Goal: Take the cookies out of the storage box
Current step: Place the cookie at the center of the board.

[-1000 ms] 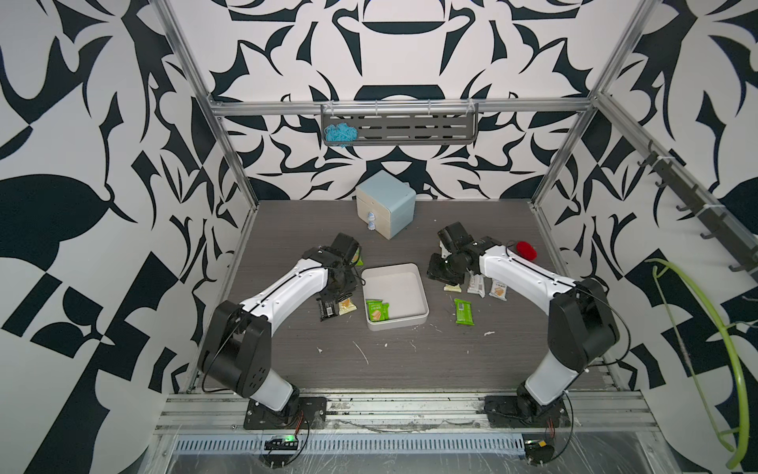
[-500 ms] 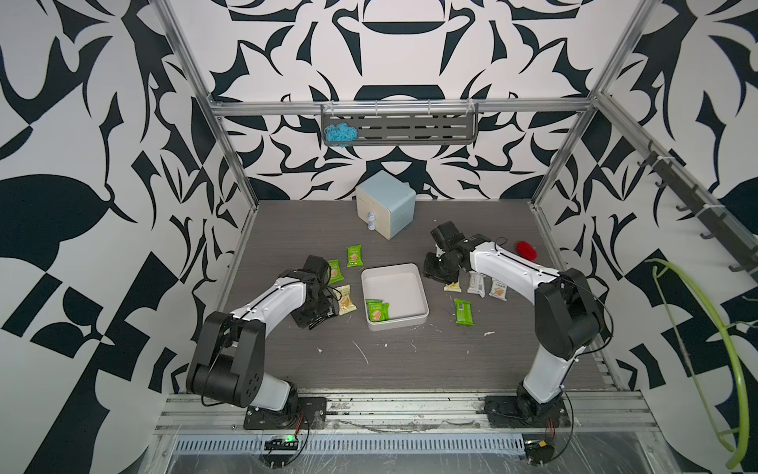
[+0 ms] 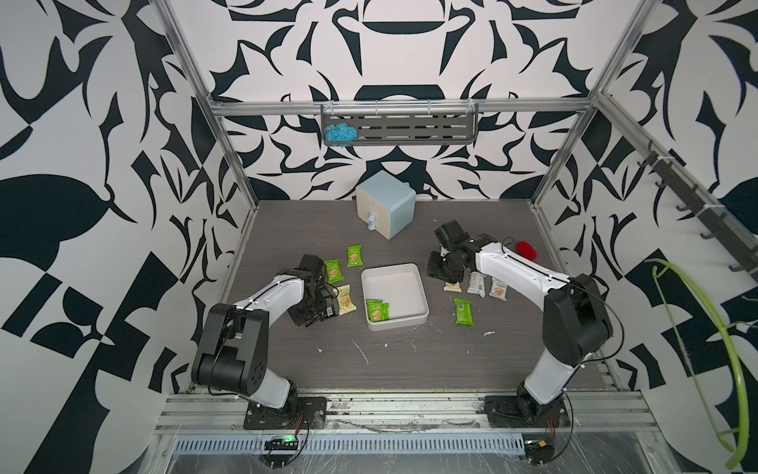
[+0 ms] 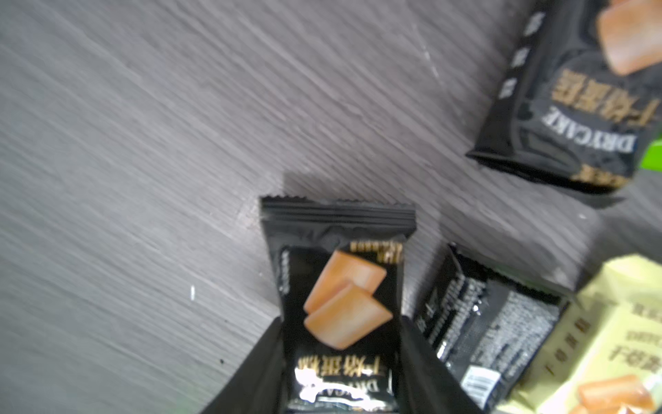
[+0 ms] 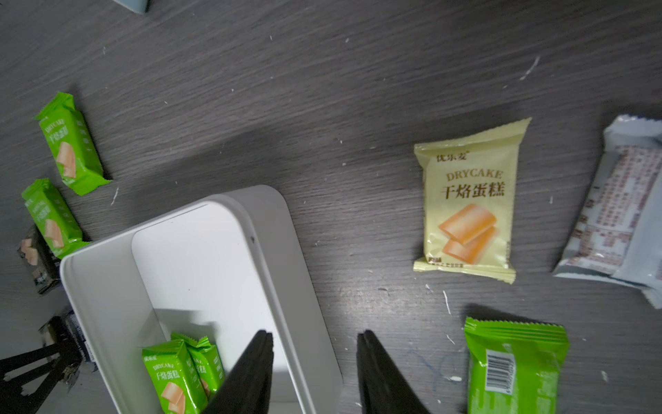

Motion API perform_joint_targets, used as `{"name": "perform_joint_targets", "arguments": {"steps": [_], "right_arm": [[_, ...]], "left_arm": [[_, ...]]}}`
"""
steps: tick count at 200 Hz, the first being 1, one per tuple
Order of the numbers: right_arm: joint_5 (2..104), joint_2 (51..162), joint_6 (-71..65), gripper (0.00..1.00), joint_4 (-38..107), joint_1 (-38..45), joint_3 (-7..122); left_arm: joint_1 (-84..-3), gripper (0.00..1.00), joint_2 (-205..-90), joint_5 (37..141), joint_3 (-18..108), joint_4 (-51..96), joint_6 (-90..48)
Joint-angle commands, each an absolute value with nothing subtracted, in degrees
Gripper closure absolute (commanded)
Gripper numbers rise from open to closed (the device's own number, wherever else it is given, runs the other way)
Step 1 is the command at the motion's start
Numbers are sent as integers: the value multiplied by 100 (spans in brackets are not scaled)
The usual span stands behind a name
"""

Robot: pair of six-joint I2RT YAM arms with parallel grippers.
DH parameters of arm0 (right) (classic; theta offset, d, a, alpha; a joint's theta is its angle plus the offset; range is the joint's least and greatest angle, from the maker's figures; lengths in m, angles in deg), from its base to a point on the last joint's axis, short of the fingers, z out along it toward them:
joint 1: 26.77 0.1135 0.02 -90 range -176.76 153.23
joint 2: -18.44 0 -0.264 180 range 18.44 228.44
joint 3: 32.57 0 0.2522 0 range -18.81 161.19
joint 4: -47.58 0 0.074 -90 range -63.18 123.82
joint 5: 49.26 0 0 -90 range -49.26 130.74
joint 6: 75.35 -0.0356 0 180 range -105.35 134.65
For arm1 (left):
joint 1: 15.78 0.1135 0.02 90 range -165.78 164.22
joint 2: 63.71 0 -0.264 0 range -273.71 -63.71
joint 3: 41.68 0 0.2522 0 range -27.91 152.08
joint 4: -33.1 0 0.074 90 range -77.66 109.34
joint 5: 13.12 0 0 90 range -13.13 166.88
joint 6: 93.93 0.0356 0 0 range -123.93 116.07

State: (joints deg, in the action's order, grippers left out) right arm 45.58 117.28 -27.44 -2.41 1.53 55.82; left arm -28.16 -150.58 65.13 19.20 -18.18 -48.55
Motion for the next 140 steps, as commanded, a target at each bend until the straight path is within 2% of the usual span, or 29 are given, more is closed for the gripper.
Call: {"name": "perform_joint_targets", "arguments": {"steps": [1, 16, 67, 100, 140], "right_arm": [[4408, 11499, -2769, 56, -319, 189, 5507], [4408, 11475, -2771, 56, -310, 195, 5478], [4448, 11357, -2723, 55, -268, 241, 5239], [4531, 11177, -2716, 55, -179, 252, 4983], [4662, 10950, -2649, 55, -234, 256, 4828]], "left_arm": [[-2791, 37, -15014, 6489, 1945, -1940, -4692], [-2791, 34, -14891, 6442, 2038, -2073, -4674], [-3046, 32, -14186, 6487, 2366, -2402, -4913], [-3666, 32, -13884, 6387, 2594, -2605, -5407], [-4776, 32, -13917, 6121, 2813, -2610, -5969]]}}
